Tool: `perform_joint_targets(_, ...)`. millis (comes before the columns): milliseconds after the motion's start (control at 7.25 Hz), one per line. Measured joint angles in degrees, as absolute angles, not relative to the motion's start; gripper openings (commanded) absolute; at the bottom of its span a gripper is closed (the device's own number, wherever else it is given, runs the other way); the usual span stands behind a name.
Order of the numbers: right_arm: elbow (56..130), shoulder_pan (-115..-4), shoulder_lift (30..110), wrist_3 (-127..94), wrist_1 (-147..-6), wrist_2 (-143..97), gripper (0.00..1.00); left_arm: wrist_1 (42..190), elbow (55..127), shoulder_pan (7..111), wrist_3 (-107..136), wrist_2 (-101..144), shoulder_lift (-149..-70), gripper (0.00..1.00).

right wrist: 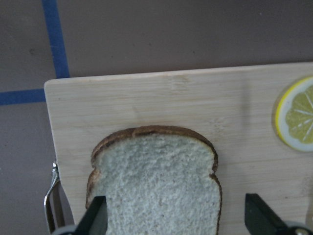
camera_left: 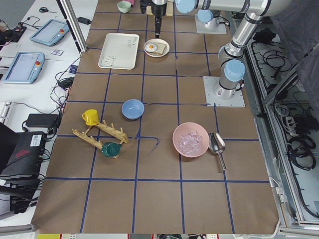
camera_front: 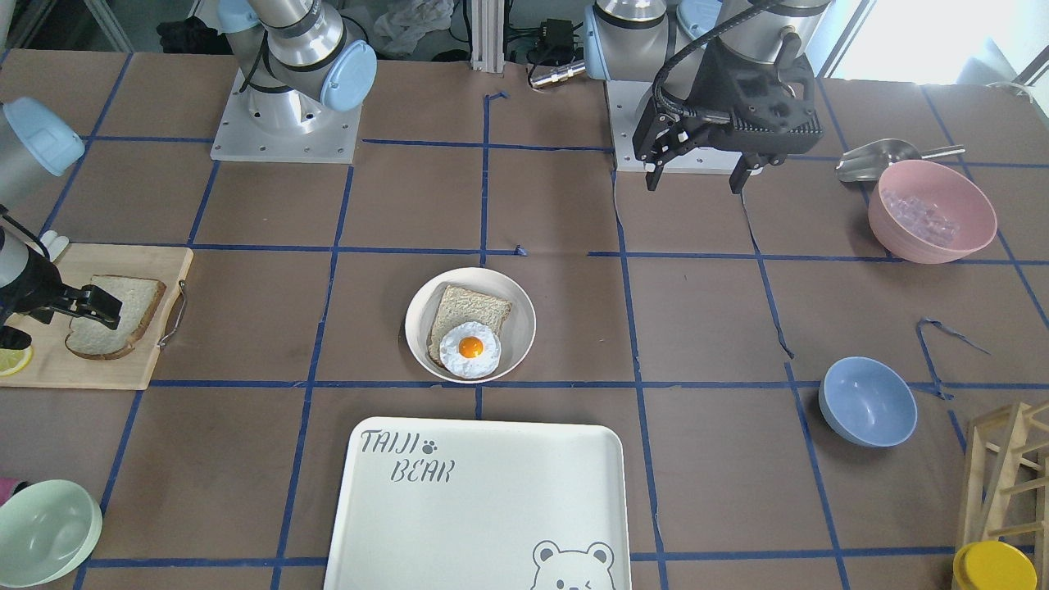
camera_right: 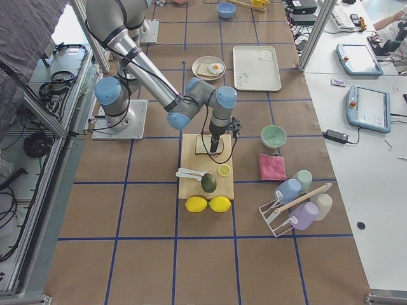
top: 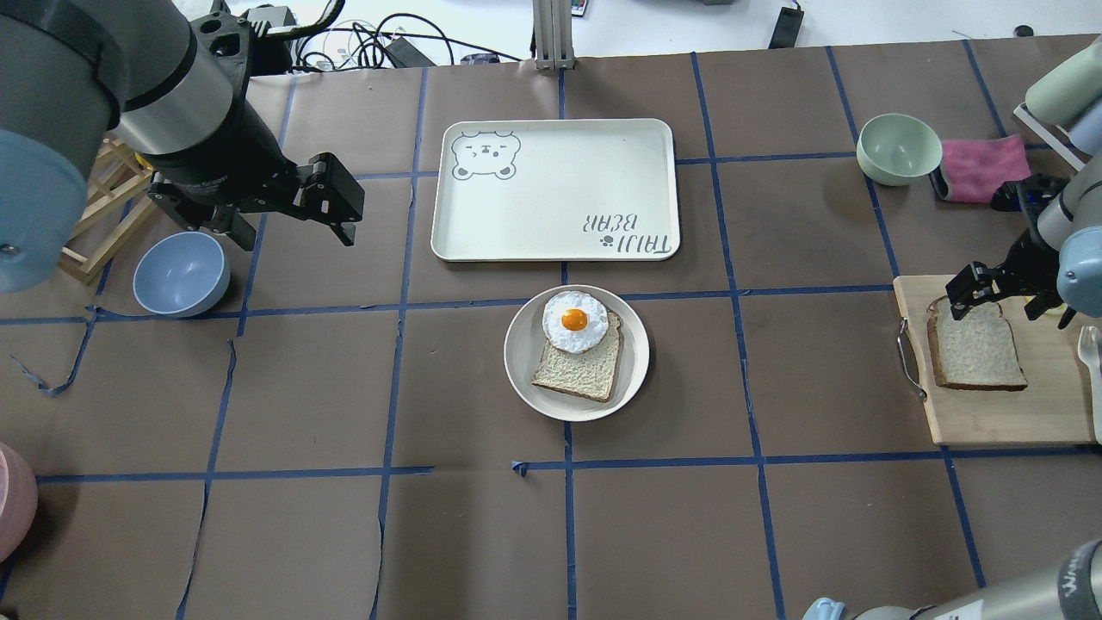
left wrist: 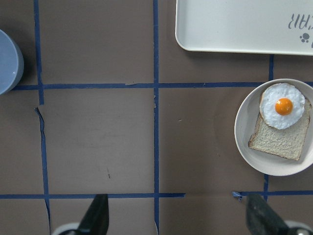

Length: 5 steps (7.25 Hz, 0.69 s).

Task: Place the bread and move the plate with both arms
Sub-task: 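Lower the right gripper onto the bread slice on the cutting board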

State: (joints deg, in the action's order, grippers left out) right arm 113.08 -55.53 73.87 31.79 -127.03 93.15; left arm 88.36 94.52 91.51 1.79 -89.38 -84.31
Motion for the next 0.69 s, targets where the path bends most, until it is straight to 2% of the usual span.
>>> perform_joint_targets(138,112.94,-53.17,73.79,35.95,-126.63,89.61,1.0,88.34,94.47,91.54,1.82,-89.35,-84.34,1.0)
perform_joint_targets(276,112.94,-51.4,73.54,38.69,-126.07,87.18,0.92,88.26,94.39,91.55,1.84,-89.34,-84.37,1.0)
perform_joint_targets(414,113.07,-50.16,73.03,40.42,-125.64,86.14,0.91,88.06,94.36,91.54,1.84,-89.32,-84.4,1.0)
perform_joint_targets(552,113.49,-49.01,72.49,41.21,-125.41,85.59,0.78,87.86,94.3,91.54,1.84,-89.31,-84.41,1.0)
perform_joint_targets(690,113.93,-48.27,72.16,41.53,-125.2,85.39,0.72,87.77,94.22,91.52,1.8,-89.3,-84.4,1.0)
